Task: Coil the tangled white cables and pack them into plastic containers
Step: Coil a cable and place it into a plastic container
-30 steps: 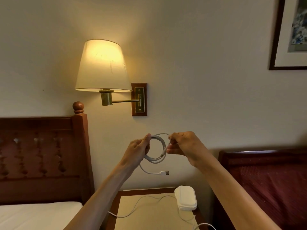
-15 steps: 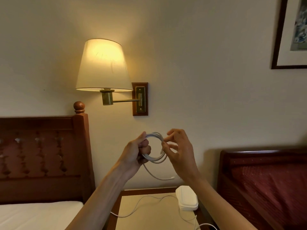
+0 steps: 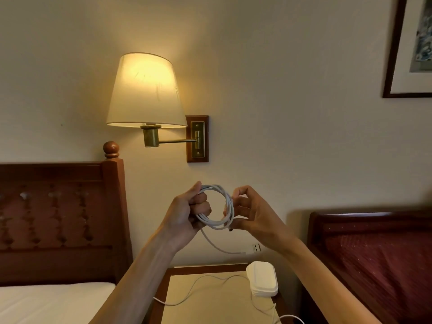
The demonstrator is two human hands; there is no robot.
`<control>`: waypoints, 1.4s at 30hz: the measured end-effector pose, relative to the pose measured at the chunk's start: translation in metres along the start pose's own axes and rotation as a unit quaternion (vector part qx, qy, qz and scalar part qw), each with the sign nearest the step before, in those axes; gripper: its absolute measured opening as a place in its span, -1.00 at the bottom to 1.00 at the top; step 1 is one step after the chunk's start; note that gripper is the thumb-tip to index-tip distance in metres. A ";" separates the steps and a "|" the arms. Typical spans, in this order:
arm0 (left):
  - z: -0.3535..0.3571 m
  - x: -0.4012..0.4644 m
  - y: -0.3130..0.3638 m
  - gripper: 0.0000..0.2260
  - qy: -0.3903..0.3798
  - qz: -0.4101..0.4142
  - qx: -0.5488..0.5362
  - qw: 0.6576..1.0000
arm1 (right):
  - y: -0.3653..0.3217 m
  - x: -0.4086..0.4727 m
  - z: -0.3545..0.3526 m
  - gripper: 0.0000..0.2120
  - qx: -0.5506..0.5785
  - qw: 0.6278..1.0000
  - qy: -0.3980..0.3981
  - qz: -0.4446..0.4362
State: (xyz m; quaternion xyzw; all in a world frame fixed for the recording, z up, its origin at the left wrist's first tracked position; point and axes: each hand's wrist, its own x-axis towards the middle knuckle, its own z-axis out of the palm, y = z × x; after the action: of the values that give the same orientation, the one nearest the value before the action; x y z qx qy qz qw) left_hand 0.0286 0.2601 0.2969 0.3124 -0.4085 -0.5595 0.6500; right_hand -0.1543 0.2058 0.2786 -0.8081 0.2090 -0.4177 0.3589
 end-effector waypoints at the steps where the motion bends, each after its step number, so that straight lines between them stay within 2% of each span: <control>1: 0.001 0.000 0.001 -0.71 -0.007 0.002 -0.008 1.000 | 0.002 0.000 0.000 -0.64 -0.017 1.000 0.000 0.011; 4: 0.001 -0.001 -0.001 -0.68 -0.006 0.007 0.052 0.999 | 0.005 -0.003 -0.010 -0.69 0.006 0.998 -0.042 0.054; 6: 0.002 0.000 -0.004 -0.64 -0.001 0.009 0.113 0.994 | 0.001 -0.003 -0.012 -0.79 0.108 0.990 -0.071 0.061; 7: 0.003 0.000 -0.006 -0.63 0.001 0.007 0.138 0.990 | -0.003 -0.003 -0.010 -0.83 0.177 0.979 -0.071 0.072; 10: 0.008 0.000 -0.009 -0.59 -0.012 0.007 0.185 0.983 | -0.008 -0.005 0.000 -0.63 0.301 0.943 -0.027 0.138; 13: 0.007 0.000 -0.010 -0.59 -0.038 0.000 0.194 0.980 | -0.008 -0.005 0.007 -0.71 0.429 0.893 -0.044 0.127; 15: 0.003 -0.001 -0.008 -0.59 -0.064 0.003 0.203 0.977 | -0.006 -0.005 0.007 -0.71 0.473 0.872 -0.047 0.115; 19: -0.012 -0.002 -0.008 -0.56 -0.073 0.092 0.335 0.935 | -0.006 -0.003 0.001 -0.71 0.501 0.856 -0.022 0.126; 22: -0.043 0.002 -0.005 -0.71 -0.073 0.182 0.438 0.877 | -0.012 0.000 -0.021 -0.71 0.510 0.849 0.026 0.136; 25: -0.082 0.009 -0.005 -0.76 -0.072 0.218 0.454 0.861 | -0.019 -0.001 -0.036 -0.69 0.469 0.868 0.045 0.159; 27: -0.100 0.014 -0.010 -0.69 -0.065 0.252 0.479 0.838 | -0.020 -0.002 -0.036 -0.68 0.467 0.867 0.042 0.169; 29: -0.111 0.017 -0.019 -0.69 -0.034 0.286 0.525 0.801 | -0.020 -0.003 -0.033 -0.68 0.461 0.869 0.038 0.175; 31: -0.118 0.019 -0.028 -0.77 0.005 0.305 0.555 0.774 | -0.020 -0.005 -0.030 -0.69 0.444 0.876 0.044 0.182; 32: -0.119 0.020 -0.031 -0.79 0.029 0.305 0.560 0.770 | -0.019 -0.005 -0.029 -0.70 0.437 0.879 0.050 0.185; 35: -0.112 0.017 -0.030 -0.81 0.129 0.280 0.523 0.795 | -0.019 -0.004 -0.031 -0.72 0.429 0.880 0.073 0.189; 36: -0.108 0.015 -0.029 -0.80 0.161 0.268 0.530 0.788 | -0.020 -0.004 -0.032 -0.73 0.423 0.882 0.078 0.191; 37: -0.102 0.013 -0.028 -0.80 0.178 0.238 0.574 0.763 | -0.021 -0.003 -0.032 -0.73 0.415 0.886 0.080 0.192; 38: -0.094 0.009 -0.027 -0.81 0.168 0.174 0.649 0.722 | -0.022 -0.003 -0.031 -0.73 0.400 0.893 0.080 0.191; 39: -0.084 0.004 -0.028 -0.84 0.121 0.086 0.731 0.666 | -0.024 -0.002 -0.028 -0.72 0.374 0.905 0.080 0.187; 40: -0.068 -0.005 -0.026 -0.84 0.041 0.019 0.787 0.615 | -0.025 -0.002 -0.023 -0.71 0.322 0.927 0.086 0.175; 41: -0.051 -0.013 -0.024 -0.81 -0.062 -0.007 0.806 0.589 | -0.025 -0.001 -0.017 -0.70 0.241 0.953 0.096 0.154; 42: -0.033 -0.021 -0.020 -0.80 -0.164 0.002 0.788 0.594 | -0.025 -0.001 -0.010 -0.68 0.147 0.974 0.112 0.129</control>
State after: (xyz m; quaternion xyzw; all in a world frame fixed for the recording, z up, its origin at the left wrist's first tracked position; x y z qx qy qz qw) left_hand 0.0476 0.2753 0.2599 0.6047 -0.7907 -0.0605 0.0740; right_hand -0.1625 0.2186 0.3004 -0.6610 0.2862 -0.4817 0.4991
